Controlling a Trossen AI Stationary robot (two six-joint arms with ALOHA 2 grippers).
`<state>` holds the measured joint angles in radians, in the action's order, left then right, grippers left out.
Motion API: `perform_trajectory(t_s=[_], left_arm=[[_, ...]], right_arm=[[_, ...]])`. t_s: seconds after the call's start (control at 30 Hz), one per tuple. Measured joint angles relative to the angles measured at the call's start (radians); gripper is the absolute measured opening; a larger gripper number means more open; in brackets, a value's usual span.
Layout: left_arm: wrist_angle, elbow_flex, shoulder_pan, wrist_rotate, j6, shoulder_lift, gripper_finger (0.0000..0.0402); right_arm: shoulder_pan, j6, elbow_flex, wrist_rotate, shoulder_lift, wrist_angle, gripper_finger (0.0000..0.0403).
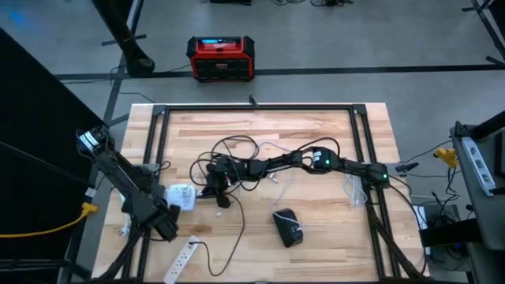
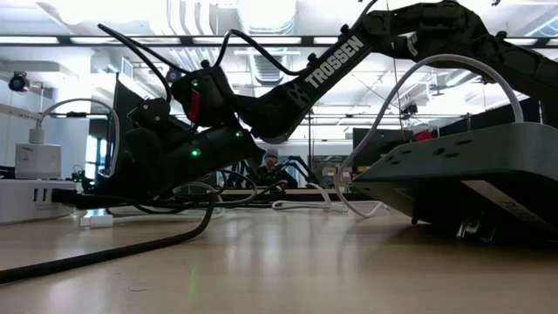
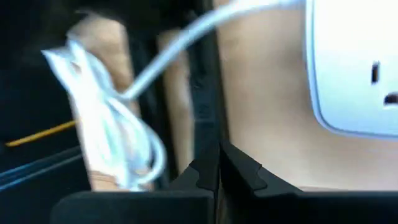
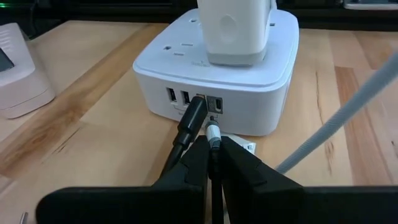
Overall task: Insert USB
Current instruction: Insert the black charger cable into the top white outlet extension
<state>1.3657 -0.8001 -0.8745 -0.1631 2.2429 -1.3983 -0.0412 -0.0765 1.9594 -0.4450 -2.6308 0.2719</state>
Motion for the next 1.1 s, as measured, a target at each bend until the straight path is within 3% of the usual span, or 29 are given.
perform_trajectory(t_s=[0.1,0.4,0.87,1.0,1.1], left_arm=[[0.111,-0.01,0.0,0.046,0.001,-0.001,0.0],[-0.107,0.142,0.025,0.087,-0.002,-0.011,0.0],[-0.111,0.117,0.028,0.159,0.007,-0.088,0.0],[-0.116,0.094,0.027,0.231,-0.006,-0.088,0.0],[-0.122,0.079,0.032,0.387,-0.025,-0.087,0.0]], right_arm=[[-0.001,-0.002,0.0,0.0,0.002,0.002,0.0014],[-0.001,-0.002,0.0,0.0,0.003,-0.003,0.0014],[-0.001,-0.006,0.0,0.0,0.003,0.003,0.0014],[-0.001,-0.006,0.0,0.001,0.003,0.003,0.0014],[-0.001,-0.013,-0.001,-0.01,0.004,-0.005,0.0014]])
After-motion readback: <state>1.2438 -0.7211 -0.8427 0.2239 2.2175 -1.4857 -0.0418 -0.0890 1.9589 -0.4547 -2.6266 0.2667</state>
